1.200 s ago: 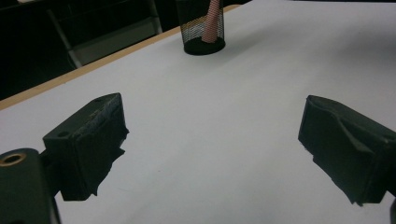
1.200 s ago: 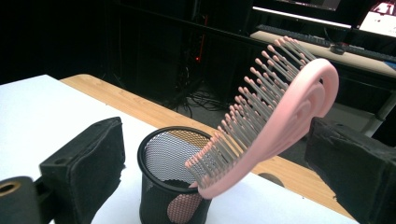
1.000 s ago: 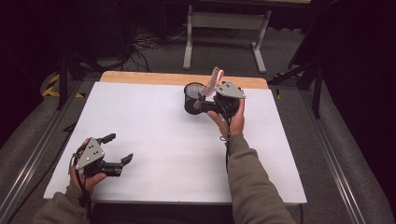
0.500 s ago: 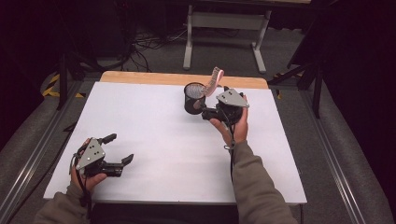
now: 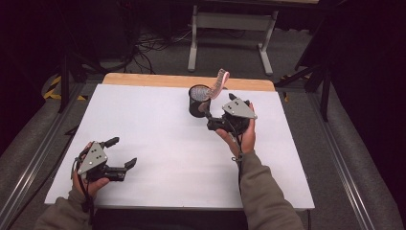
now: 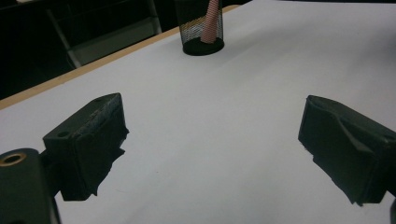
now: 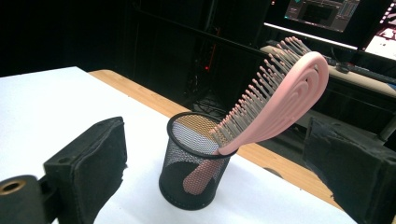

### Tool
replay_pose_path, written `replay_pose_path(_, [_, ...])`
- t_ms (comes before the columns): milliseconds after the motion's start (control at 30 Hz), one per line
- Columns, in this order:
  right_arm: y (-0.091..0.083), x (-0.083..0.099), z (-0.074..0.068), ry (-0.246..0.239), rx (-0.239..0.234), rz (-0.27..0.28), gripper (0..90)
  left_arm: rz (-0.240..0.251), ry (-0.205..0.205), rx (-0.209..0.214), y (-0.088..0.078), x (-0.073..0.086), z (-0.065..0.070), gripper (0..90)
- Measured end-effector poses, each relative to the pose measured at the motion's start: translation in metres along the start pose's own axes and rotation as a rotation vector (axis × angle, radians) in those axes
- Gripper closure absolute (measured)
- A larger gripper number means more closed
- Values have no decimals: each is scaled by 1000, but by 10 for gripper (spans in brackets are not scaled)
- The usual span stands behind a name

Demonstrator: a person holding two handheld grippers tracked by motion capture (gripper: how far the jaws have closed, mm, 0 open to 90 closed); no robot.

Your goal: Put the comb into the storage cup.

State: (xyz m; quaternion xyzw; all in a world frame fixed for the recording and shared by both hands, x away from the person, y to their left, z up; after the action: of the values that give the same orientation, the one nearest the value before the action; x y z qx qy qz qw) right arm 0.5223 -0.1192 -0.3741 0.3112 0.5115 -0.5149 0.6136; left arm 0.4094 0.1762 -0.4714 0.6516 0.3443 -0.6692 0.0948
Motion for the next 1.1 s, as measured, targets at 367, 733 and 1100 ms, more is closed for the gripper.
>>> replay_pose_path(367, [-15, 10, -7, -13, -27, 5, 71, 2, 1, -12, 0, 0, -1, 86])
replay_pose_path(733, [-33, 18, -13, -20, -42, 24, 71, -5, 4, -13, 1, 0, -1, 85])
replay_pose_path(1100, [-48, 26, -19, -43, -71, 23, 71, -5, 7, -13, 1, 0, 0, 85])
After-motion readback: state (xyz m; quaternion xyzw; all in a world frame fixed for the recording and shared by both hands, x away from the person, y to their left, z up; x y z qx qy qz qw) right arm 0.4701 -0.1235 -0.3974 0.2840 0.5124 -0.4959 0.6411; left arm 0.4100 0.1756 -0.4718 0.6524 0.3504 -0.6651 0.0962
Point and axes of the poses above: each handheld gripper's, and its own axes: y roughly forward along the jaws, x roughly out of its underside, z roughly to its right, the point moved 10 cm from there along y, roughly forward along the jaws, and after that the axes turned 9 degrees about x, right-handed, at the moved point
